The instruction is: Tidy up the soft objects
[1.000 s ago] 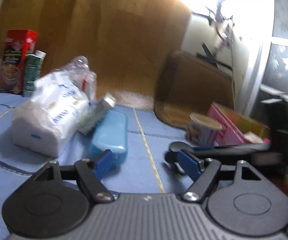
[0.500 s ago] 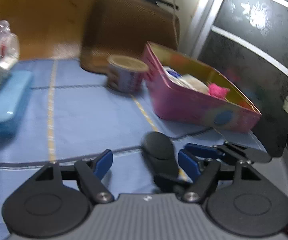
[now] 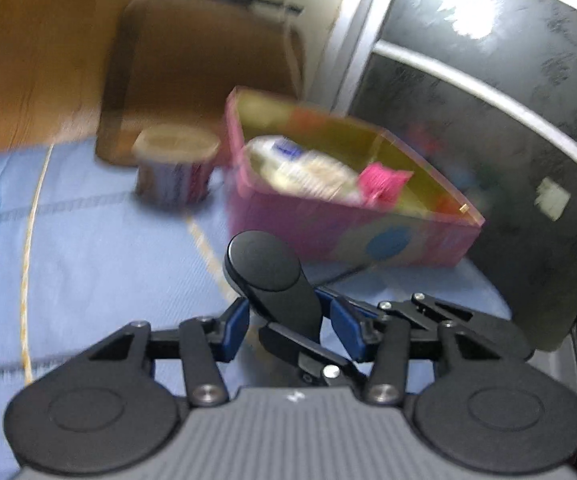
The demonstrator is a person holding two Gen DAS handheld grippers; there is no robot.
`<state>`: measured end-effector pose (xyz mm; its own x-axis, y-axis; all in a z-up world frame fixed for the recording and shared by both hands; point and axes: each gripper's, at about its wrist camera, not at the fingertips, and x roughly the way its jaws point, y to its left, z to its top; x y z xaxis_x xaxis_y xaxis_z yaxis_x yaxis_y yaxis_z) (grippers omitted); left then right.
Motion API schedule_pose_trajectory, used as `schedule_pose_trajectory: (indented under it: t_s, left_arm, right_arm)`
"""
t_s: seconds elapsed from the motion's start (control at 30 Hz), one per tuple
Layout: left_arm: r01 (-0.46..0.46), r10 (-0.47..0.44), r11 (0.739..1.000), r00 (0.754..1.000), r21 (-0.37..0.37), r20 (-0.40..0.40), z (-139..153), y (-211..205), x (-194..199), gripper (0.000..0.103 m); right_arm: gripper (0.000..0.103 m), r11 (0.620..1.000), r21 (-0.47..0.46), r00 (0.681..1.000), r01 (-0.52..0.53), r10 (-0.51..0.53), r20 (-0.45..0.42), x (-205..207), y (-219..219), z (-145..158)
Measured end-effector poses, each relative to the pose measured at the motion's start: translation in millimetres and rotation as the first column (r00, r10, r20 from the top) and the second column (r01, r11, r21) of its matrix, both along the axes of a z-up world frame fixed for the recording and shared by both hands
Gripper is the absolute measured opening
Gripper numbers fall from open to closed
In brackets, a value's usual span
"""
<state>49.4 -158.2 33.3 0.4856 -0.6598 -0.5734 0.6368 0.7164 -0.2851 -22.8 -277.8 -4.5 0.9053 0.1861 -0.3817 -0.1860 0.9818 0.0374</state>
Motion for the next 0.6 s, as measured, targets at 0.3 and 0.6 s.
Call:
schedule_pose_trajectory:
  t_s: [0.3,0.6]
  left_arm:
    - [0.113,-0.113,0.994,0.984,0.012,0.138,34,-76,19,0.045]
    - [0.134,-0.151,0.986,0.971,0.099,0.185,16,-162,38,0.047]
  right_arm:
    - [0.040,0.984,-0.020,0.968,0.177,-0.171,0.183,4,-48,27]
    - [0.041,0.940,-0.012,0.928,0.341,-0.335,0.161,43,-109,19]
